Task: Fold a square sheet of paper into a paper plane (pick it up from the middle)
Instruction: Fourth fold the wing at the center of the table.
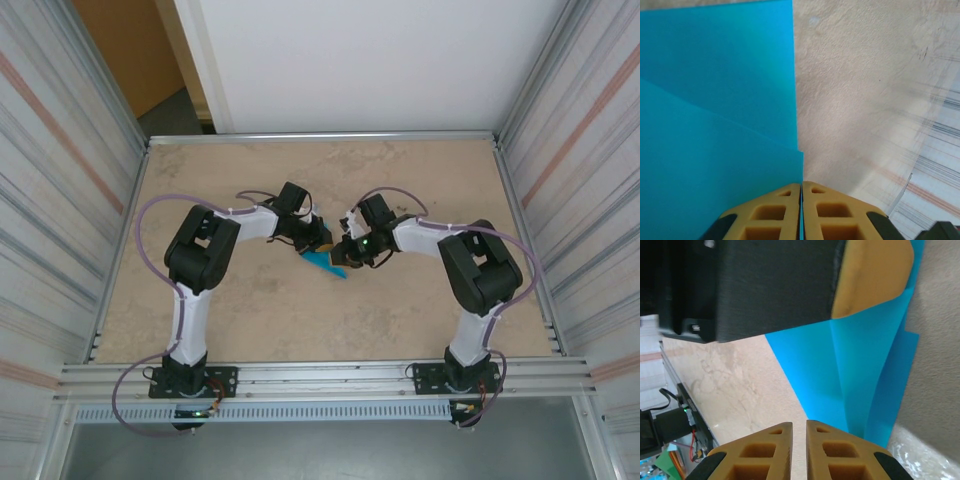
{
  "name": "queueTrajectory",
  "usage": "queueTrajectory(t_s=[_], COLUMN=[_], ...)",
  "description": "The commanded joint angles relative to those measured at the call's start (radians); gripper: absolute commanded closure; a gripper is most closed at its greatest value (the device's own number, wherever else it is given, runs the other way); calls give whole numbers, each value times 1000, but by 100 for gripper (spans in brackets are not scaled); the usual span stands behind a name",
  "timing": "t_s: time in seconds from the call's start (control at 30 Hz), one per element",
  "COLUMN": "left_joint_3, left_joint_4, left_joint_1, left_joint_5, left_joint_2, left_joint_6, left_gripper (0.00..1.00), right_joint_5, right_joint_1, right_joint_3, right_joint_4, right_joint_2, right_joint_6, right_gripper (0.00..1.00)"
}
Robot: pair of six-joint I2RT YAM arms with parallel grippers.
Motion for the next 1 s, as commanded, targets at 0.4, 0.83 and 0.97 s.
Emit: queueTrajectory(t_s=[0.4,0.83,0.97], left_joint_3=[-27,-41,-56], left_joint_4=[-18,-36,-37], left_joint_1=[0,7,7], left_joint_5=[0,-17,-20], left_joint_2=[16,22,22], left_joint_6=[17,14,16], left_gripper=[90,91,91], right_joint_5=[-48,-44,-72], right_joint_1=[-15,-21,-23], right_joint_3=[15,-5,-28], right_joint_4=[-9,-46,-64], right_joint_2=[92,133,127], right_joint_6=[2,-7,-15], right_gripper=[87,87,87])
